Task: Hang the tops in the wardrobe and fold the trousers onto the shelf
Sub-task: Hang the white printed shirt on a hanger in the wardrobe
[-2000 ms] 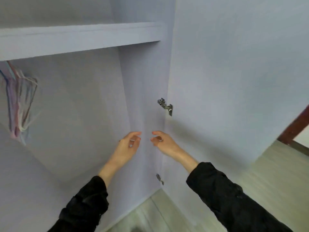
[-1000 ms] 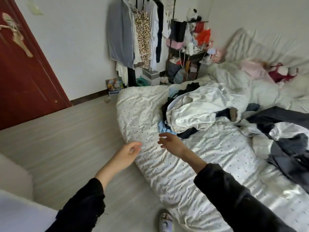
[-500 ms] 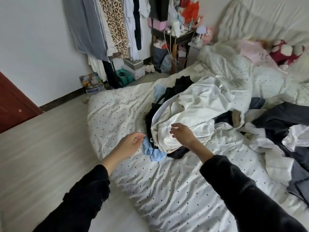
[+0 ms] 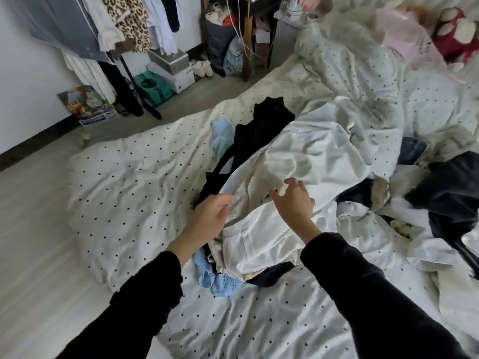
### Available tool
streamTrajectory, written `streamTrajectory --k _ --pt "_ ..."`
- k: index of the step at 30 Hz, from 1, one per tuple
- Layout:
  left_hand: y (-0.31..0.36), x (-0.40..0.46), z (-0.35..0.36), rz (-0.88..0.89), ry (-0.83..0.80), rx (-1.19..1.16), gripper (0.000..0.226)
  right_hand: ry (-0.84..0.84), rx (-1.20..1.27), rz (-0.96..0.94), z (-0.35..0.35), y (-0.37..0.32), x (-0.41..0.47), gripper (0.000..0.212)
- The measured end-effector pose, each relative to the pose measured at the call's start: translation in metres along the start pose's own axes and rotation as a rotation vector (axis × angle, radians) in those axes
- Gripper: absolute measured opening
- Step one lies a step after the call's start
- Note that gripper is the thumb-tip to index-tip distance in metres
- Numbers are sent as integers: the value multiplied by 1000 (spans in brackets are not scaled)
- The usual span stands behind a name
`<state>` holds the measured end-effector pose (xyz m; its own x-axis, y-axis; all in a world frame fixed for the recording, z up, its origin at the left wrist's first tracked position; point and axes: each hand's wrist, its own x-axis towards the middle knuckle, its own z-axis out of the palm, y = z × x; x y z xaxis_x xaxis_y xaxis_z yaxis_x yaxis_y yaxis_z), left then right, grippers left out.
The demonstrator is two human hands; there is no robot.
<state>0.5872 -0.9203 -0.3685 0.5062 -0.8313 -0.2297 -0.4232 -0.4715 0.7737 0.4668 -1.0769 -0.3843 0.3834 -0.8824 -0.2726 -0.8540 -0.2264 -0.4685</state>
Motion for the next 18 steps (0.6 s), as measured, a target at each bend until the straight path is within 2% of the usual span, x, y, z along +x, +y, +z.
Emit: streamTrajectory --k 4,7,11,16,18 --pt "1 43 11 94 10 74 39 96 -73 -3 9 5 15 26" --pt "13 69 18 221 -14 140 41 125 9 -5 0 7 20 22" --pt "37 91 32 398 -23 259 44 124 123 -99 -19 4 16 17" --pt "67 103 36 513 121 287 20 142 166 -154 -45 3 8 16" --pt "78 100 30 597 119 304 19 141 260 -137 -55 4 2 16"
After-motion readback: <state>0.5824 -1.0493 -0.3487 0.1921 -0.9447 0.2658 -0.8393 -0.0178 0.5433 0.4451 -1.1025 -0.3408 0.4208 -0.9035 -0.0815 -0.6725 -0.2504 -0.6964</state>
